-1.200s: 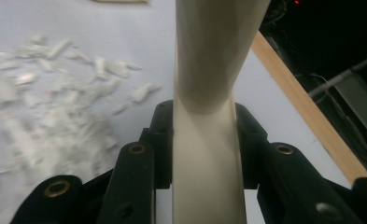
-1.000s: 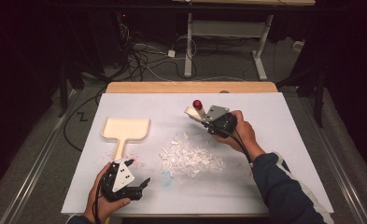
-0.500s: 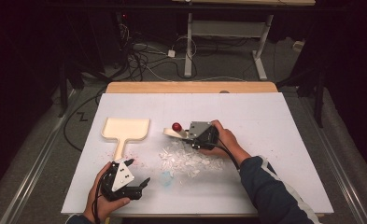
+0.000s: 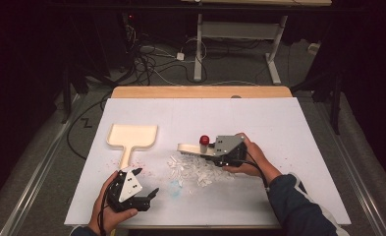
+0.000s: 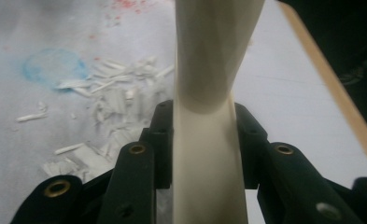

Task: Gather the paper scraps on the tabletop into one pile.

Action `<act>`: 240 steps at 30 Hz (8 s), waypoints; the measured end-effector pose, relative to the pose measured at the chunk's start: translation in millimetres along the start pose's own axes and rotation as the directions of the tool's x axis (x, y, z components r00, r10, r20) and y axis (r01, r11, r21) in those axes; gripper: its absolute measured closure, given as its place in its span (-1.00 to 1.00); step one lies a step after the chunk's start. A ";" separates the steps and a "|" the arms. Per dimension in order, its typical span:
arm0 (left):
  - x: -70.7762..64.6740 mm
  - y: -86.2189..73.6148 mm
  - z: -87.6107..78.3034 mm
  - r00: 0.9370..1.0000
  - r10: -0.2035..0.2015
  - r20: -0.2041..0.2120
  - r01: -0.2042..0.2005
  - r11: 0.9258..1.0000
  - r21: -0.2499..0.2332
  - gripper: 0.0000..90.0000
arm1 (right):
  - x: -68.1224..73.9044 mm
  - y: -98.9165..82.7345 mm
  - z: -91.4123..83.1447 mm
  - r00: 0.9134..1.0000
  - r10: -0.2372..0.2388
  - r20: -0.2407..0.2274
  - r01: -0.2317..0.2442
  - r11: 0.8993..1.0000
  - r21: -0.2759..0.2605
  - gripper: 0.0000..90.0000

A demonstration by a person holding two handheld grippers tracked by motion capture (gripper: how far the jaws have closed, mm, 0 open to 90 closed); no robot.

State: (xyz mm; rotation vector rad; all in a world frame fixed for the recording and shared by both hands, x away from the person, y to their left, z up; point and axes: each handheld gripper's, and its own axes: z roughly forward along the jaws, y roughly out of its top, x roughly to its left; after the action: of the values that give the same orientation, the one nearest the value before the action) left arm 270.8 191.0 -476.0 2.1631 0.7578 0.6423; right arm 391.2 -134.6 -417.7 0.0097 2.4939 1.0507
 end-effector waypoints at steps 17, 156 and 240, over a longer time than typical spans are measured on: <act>-3.6 1.9 1.9 1.000 0.016 0.007 -0.016 1.000 0.015 -0.62 | 1.6 -27.1 -65.2 0.899 0.212 0.384 -0.299 0.937 0.182 0.51; -38.5 -6.7 -4.2 0.978 0.207 -0.014 -0.205 0.973 0.104 -0.63 | 69.4 62.3 41.7 0.872 0.478 0.110 -0.485 0.872 0.058 0.51; -28.6 0.1 0.9 0.990 0.138 0.025 -0.139 0.988 0.061 -0.63 | 62.0 -21.5 -51.7 0.781 0.521 0.344 -0.567 0.823 0.043 0.51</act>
State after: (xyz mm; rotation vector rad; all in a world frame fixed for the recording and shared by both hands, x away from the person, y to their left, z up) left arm 251.4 170.9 -482.3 2.2910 0.6280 0.6736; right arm 318.1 -174.6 -424.3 0.9311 2.2965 0.9689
